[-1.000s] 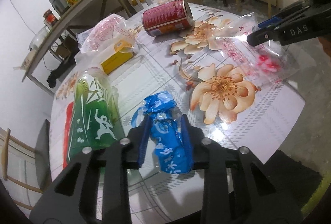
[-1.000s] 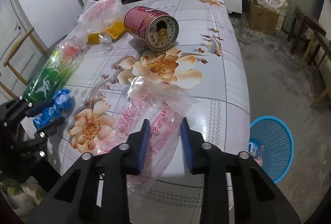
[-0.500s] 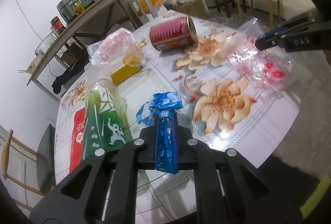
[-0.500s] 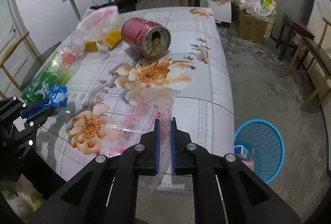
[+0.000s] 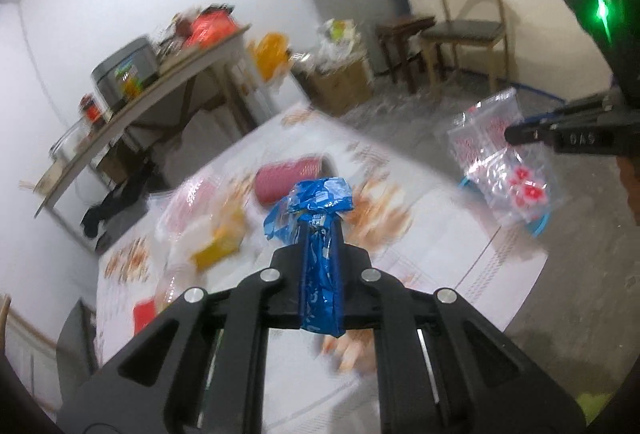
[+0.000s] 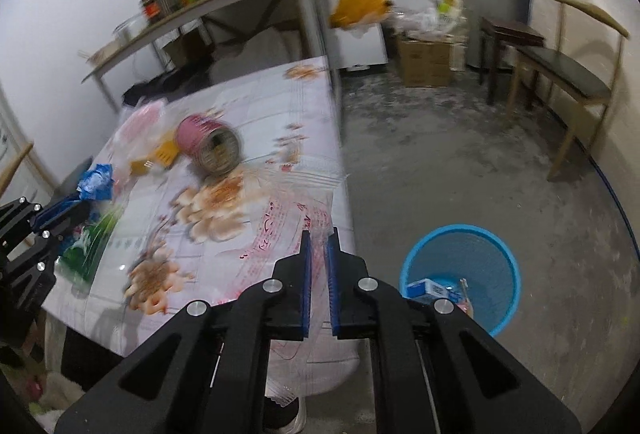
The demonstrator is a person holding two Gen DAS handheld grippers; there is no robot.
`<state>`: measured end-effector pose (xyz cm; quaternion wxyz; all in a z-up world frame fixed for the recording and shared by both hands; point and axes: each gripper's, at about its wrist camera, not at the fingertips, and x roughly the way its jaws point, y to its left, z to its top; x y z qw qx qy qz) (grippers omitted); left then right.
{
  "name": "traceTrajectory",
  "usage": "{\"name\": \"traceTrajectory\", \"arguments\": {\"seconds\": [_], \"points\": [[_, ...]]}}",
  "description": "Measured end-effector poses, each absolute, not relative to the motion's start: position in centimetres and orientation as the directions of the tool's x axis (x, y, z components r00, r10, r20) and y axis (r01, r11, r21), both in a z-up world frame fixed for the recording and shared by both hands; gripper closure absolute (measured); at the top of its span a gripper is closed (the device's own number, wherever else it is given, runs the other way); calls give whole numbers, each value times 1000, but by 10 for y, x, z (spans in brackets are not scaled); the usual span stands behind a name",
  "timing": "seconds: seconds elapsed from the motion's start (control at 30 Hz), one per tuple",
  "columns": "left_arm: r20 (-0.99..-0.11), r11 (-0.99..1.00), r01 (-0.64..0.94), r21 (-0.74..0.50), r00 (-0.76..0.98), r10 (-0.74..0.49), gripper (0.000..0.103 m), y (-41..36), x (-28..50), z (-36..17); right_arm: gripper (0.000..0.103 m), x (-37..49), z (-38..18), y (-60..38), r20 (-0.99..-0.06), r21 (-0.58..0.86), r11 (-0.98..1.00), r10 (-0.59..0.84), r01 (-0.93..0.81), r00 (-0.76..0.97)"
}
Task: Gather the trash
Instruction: 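Carry the blue wrapper and clear bag to the wastebasket and release both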
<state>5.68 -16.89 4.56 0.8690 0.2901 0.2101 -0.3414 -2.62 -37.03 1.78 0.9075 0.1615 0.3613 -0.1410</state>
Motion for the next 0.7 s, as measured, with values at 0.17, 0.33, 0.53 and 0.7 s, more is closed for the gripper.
{"name": "traceTrajectory", "arguments": {"seconds": [0.17, 0.33, 0.53, 0.7], "points": [[-564, 497, 800, 336, 593, -575, 95, -224, 50, 58, 96, -55, 15, -417, -697, 201, 845, -232, 496, 678], [-659, 380, 903, 201, 412, -629, 95, -288, 56, 52, 96, -74, -14, -463, -738, 195, 771, -292, 606, 609], [-799, 271, 963, 15, 175, -575, 95, -379, 65, 10, 96, -79, -79, -518, -819, 254, 663, -240, 704, 521], [-851, 242, 969, -57, 80, -520, 94, -445, 65, -28, 94, -69, -130, -559, -865, 256, 594, -211, 762, 455]]}}
